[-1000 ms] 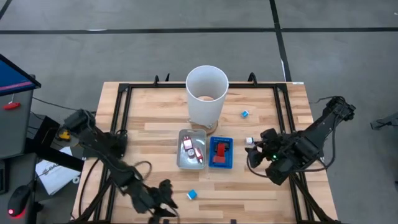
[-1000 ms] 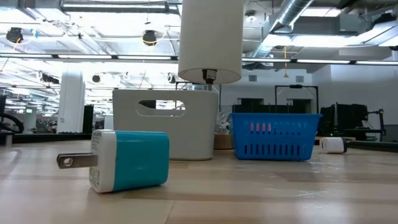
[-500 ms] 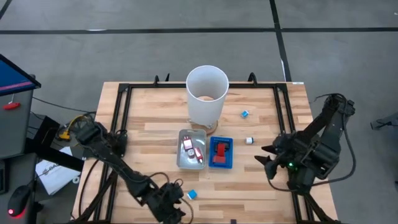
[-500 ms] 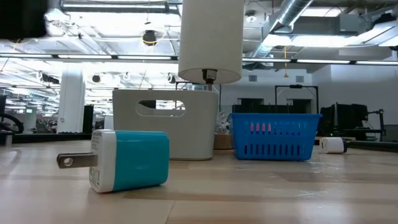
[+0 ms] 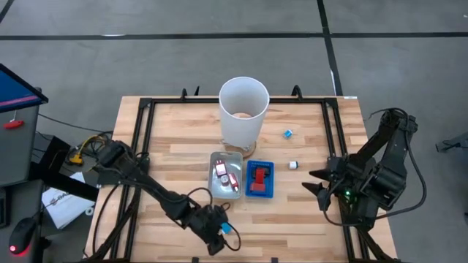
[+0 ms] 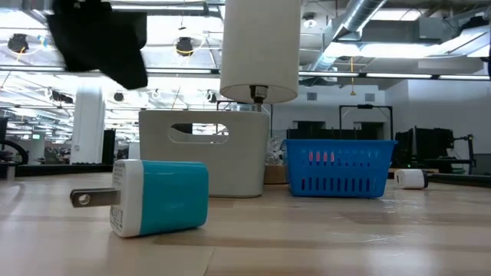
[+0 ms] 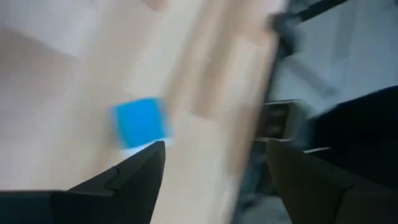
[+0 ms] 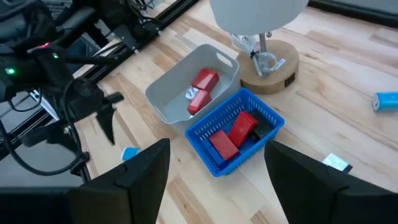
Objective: Pick & Place Office items
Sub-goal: Put the bottom blue charger adapter into the gray bin, then put the white charger adapter into the gray bin
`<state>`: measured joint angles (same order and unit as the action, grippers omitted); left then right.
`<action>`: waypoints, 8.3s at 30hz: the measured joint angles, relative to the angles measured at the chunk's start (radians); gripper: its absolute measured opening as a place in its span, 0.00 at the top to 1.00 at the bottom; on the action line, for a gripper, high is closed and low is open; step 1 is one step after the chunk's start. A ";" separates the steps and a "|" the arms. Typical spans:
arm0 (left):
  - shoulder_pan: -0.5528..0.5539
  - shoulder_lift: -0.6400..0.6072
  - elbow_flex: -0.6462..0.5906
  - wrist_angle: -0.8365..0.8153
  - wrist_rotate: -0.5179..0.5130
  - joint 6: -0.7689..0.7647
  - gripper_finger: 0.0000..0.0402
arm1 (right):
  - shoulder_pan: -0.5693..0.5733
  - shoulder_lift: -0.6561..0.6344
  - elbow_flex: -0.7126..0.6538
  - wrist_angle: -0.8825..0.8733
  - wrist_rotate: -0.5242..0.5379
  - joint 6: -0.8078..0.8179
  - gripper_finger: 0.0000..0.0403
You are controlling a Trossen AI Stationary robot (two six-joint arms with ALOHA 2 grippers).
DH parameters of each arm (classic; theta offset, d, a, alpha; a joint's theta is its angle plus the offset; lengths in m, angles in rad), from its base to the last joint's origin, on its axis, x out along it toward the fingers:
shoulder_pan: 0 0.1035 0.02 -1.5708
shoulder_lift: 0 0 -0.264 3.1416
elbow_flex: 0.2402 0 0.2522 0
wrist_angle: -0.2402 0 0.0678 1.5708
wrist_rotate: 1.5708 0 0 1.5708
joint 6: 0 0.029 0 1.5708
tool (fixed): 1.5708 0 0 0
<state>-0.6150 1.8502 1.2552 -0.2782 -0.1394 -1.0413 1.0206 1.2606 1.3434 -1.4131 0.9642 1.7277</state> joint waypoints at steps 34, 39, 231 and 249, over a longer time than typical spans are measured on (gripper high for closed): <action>0.023 0.191 0.204 -0.240 -0.118 0.014 0.45 | 0.019 -0.006 0.000 -0.045 0.058 0.061 0.37; 0.017 0.193 0.189 -0.252 -0.126 -0.054 0.37 | 0.034 -0.006 0.000 -0.043 0.058 0.061 0.37; 0.725 -1.437 -1.249 0.797 0.263 0.588 0.77 | -0.975 0.017 -0.539 0.520 -0.954 -1.591 0.37; 0.725 -1.436 -1.249 0.790 0.269 0.570 0.77 | -1.174 0.087 -0.583 0.577 -1.038 -1.674 0.37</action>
<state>0.1104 0.4145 0.0063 0.5117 0.1301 -0.4717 -0.1535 1.3479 0.7605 -0.8364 -0.0736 0.0536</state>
